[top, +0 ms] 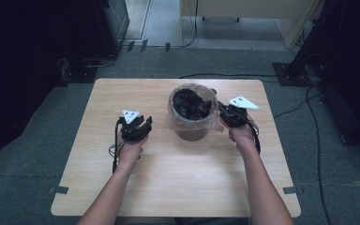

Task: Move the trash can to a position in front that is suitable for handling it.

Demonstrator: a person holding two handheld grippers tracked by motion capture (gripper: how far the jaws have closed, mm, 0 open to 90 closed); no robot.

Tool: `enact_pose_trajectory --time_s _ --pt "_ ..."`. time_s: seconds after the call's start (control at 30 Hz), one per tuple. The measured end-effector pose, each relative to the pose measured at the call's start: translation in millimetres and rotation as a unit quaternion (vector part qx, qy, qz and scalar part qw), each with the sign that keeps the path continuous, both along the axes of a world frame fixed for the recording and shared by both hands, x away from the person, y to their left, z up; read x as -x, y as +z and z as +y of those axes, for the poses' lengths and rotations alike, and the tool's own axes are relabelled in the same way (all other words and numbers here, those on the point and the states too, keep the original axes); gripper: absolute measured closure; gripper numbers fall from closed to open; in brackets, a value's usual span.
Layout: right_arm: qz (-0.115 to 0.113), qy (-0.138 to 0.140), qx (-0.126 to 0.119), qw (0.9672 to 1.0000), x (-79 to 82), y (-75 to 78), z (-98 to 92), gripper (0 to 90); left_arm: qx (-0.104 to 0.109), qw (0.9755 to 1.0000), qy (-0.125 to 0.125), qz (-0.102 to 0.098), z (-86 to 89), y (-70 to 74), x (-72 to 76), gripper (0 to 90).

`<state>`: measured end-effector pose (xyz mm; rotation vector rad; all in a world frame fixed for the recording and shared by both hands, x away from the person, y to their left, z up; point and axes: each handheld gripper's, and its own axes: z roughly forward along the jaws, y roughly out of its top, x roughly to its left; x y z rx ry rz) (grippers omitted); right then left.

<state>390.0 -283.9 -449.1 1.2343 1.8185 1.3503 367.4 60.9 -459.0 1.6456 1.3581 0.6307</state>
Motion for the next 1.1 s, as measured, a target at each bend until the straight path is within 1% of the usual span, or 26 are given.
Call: enact_pose_trajectory --time_s 0.1,0.23,0.27,0.33,0.37,0.4,0.43,0.5,0.53,0.57,0.63,0.67,0.7,0.77,0.9,0.93,1.0,1.1 --pt "-0.002 -0.002 -0.001 1.0 0.3 -1.5 6.4 90.0 -0.001 1.0 -0.003 -0.002 -8.8 1.9 -7.2 63.4" --pt "-0.002 0.001 -0.005 1.0 1.1 -2.3 14.6 90.0 0.0 0.9999 -0.008 -0.009 -17.9 4.3 -12.5 64.8" --pt "-0.002 0.002 -0.004 1.0 1.7 -2.2 16.8 90.0 -0.001 0.9999 -0.01 -0.01 -19.9 5.0 -13.6 66.9" --pt "-0.005 -0.001 0.002 1.0 3.4 -2.0 22.2 90.0 -0.002 0.9999 -0.005 -0.009 -22.2 6.3 -14.4 73.8" --pt "-0.008 -0.004 0.009 0.9999 4.3 -1.9 24.3 90.0 0.004 0.9999 -0.009 -0.009 -23.9 7.3 -14.8 76.1" --pt "-0.012 -0.009 0.019 0.9997 5.8 -1.7 27.9 90.0 0.005 0.9999 -0.012 -0.01 -25.4 7.9 -14.9 78.2" --pt "-0.013 -0.011 0.021 0.9996 6.6 -1.7 29.8 90.0 0.002 0.9998 -0.018 -0.011 -28.3 8.9 -14.8 79.1" --pt "-0.014 -0.012 0.02 0.9996 8.8 -2.0 34.2 90.0 0.001 0.9996 -0.024 -0.017 -32.9 10.3 -13.8 80.9" --pt "-0.014 -0.01 0.019 0.9997 10.5 -2.1 37.2 90.0 -0.004 0.9997 -0.018 -0.018 -34.0 10.7 -13.3 85.5" --pt "-0.015 -0.014 0.02 0.9996 11.7 -2.2 39.1 90.0 0.0 0.9997 -0.018 -0.015 -33.7 10.7 -13.4 87.2" --pt "-0.012 -0.021 0.014 0.9996 13.6 -2.3 40.8 90.0 0.005 0.9997 -0.022 -0.011 -33.4 10.7 -13.2 89.2" --pt "-0.011 -0.023 0.005 0.9997 14.6 -2.7 41.2 90.0 -0.003 0.9997 -0.021 -0.011 -34.5 11.4 -11.8 90.0" --pt "-0.01 -0.026 -0.002 0.9996 15.9 -3.3 41.8 90.0 -0.006 0.9997 -0.021 -0.013 -35.2 11.9 -10.7 90.0" --pt "-0.008 -0.032 -0.004 0.9994 17.7 -3.4 42.4 90.0 -0.004 0.9995 -0.026 -0.015 -34.6 13.2 -8.9 90.0" --pt "-0.007 -0.034 -0.004 0.9994 24.3 -3.0 44.1 90.0 -0.004 0.9993 -0.031 -0.02 -31.9 16.1 -3.5 90.0" --pt "-0.006 -0.032 -0.005 0.9995 28.6 -2.5 45.2 90.0 -0.006 0.9993 -0.03 -0.02 -31.7 16.9 -2.0 90.0" --pt "-0.007 -0.032 -0.002 0.9995 31.1 -2.2 45.9 90.0 -0.012 0.9993 -0.028 -0.021 -31.3 17.4 1.5 90.0" --pt "-0.007 -0.032 0.001 0.9995 37.8 -2.0 47.5 90.0 -0.013 0.9992 -0.03 -0.024 -30.0 16.4 7.1 90.0"
